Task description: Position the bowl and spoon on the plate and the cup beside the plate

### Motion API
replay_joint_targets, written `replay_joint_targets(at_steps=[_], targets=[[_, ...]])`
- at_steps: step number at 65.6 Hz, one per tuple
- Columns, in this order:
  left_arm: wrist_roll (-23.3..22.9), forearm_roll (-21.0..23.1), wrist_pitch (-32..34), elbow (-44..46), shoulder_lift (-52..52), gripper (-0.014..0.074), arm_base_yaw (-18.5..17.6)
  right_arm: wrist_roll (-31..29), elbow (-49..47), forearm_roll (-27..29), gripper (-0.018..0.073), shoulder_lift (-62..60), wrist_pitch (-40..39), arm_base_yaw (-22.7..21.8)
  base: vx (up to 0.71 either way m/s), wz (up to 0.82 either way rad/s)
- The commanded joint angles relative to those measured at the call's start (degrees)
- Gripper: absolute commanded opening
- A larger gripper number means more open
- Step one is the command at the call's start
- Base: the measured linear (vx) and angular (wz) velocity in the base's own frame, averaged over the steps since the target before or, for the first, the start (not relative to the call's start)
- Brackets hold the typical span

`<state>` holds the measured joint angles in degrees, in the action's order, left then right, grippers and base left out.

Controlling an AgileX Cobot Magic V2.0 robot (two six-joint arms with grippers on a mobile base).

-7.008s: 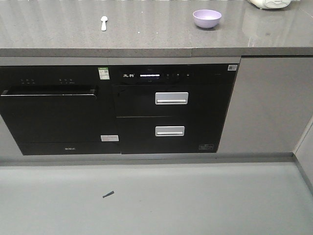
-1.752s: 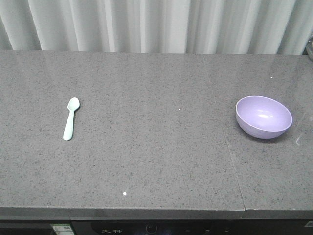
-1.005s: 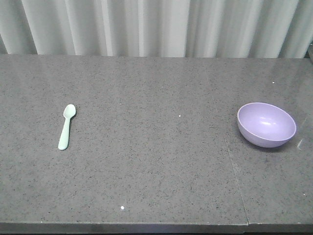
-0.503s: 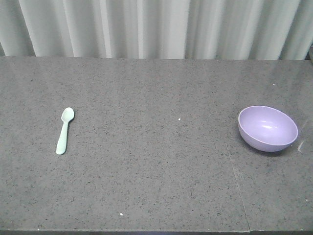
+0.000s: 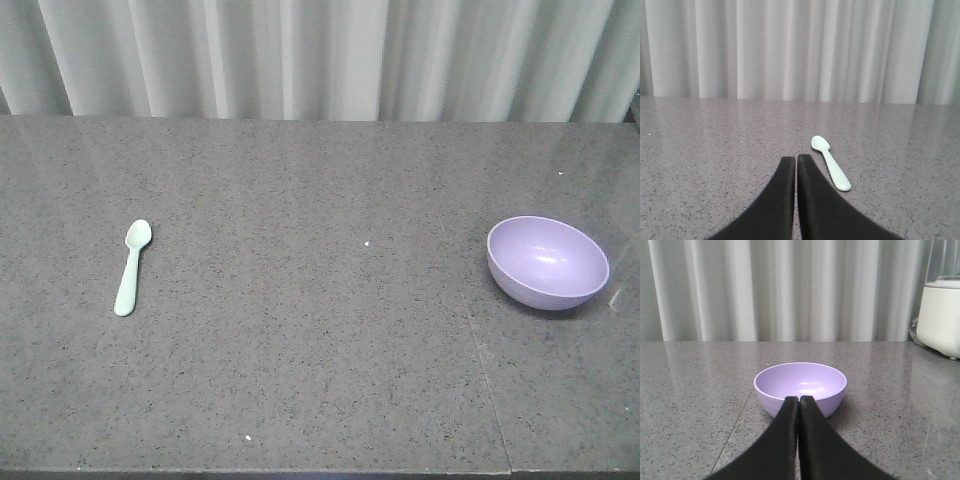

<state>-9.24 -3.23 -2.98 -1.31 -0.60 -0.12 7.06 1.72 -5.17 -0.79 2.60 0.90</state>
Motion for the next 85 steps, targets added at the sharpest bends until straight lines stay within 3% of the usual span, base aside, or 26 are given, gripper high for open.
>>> replay_joint_targets(at_steps=[1, 48, 58, 65, 71, 77, 81, 85], targets=[[-0.37, 0.07, 4.42, 0.99, -0.84, -0.0006, -0.01, -0.38, 0.44, -0.20, -0.0009, -0.32, -4.09, 0.04, 0.00, 0.00], [-0.37, 0.07, 4.62, 0.99, -0.84, -0.0006, -0.02, -0.38, 0.44, -0.20, -0.0009, -0.32, -4.09, 0.04, 0.00, 0.00], [-0.22, -0.48, 9.34, 1.58, -0.84, -0.0006, 0.05, -0.38, -0.03, -0.38, -0.0009, -0.32, -6.05, 0.04, 0.00, 0.00], [-0.49, -0.41, 16.00, 1.68, -0.84, -0.0006, 0.05, 2.92, -1.32, 1.58, -0.0009, -0.32, -15.97, 0.04, 0.00, 0.00], [-2.74, -0.29, 22.52, 4.91, -0.71, -0.0006, -0.02, 6.47, -7.18, 3.53, -0.0009, -0.32, -25.67, 0.04, 0.00, 0.00], [-3.10, 1.07, 23.74, 13.73, 2.64, -0.0006, 0.04, 0.80, -18.01, 1.89, -0.0009, 2.49, -31.59, 0.04, 0.00, 0.00], [0.06, 1.01, 21.31, 22.03, 8.46, -0.0006, 0.04, -4.22, -27.63, 0.87, -0.0009, 7.02, -28.56, 0.04, 0.01, -0.01], [2.02, 1.01, 15.68, 31.62, 16.44, -0.0006, 0.04, -6.72, -37.91, 0.87, -0.0009, 13.45, -19.50, 0.04, 0.00, 0.00]])
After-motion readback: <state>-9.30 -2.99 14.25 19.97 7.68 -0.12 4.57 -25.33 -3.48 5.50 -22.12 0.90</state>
